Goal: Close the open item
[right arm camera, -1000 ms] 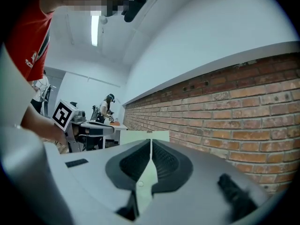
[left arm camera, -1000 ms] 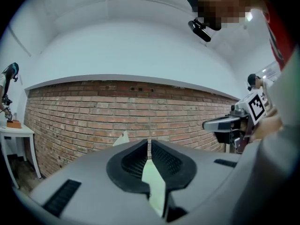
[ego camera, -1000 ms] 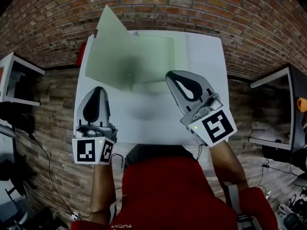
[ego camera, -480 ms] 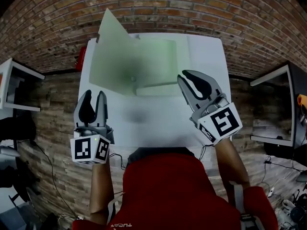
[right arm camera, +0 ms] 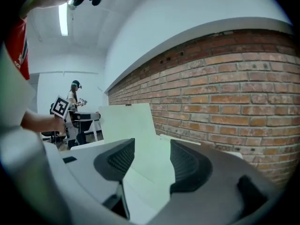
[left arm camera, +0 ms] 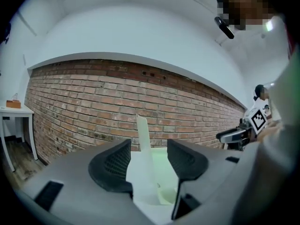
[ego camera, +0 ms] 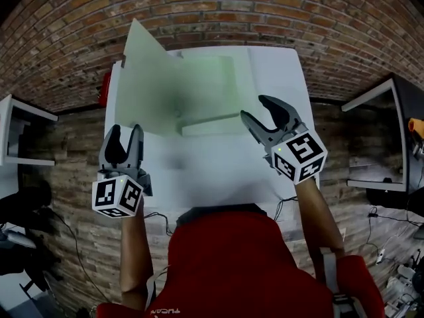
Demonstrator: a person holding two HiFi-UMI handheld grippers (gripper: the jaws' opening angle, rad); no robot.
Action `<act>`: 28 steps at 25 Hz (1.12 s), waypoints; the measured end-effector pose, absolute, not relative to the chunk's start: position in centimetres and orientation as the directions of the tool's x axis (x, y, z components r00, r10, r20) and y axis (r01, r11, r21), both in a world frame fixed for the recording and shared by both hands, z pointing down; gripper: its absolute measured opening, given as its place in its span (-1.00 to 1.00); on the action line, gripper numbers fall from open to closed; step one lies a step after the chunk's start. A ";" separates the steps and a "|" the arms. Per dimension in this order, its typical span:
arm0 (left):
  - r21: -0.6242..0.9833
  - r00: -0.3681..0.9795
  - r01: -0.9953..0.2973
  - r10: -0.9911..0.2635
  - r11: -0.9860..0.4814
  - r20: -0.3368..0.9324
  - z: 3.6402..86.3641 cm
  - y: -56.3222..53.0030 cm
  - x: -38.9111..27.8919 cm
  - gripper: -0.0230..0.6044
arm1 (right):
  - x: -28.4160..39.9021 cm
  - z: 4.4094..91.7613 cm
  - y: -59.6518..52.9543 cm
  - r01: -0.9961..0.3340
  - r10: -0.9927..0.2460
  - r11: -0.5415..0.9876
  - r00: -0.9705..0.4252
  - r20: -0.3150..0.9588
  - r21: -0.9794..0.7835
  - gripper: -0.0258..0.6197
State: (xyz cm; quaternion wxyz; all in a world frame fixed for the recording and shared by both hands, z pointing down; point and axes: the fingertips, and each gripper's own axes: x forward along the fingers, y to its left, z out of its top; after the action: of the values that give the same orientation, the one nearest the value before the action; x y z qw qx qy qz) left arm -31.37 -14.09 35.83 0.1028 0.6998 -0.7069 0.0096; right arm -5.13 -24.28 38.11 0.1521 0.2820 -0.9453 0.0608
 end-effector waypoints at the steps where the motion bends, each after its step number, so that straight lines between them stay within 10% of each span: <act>1: 0.136 0.008 -0.991 -0.987 0.015 0.162 36.0 -14.4 -31.4 -0.18 | -4.8 39.0 -24.6 -0.561 -0.514 0.826 -0.788 0.340 -0.053 -0.23; 12: 0.180 0.018 -0.984 -0.986 0.013 0.167 36.6 -16.7 -32.3 -0.20 | -1.9 48.1 -27.5 -0.665 -0.502 0.720 -0.695 0.515 -0.196 -0.20; 28: 0.154 0.045 -0.988 -0.991 -0.025 0.128 35.1 -18.6 -30.3 -0.74 | -1.6 52.3 -28.4 -0.658 -0.420 0.653 -0.726 0.544 -0.374 -0.20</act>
State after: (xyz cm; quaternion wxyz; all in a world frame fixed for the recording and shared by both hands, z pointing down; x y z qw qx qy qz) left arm -30.29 -18.60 35.09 0.1002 0.7158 -0.6911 -0.0074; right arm -1.64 -28.39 52.33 0.2098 0.3047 -0.8846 0.2839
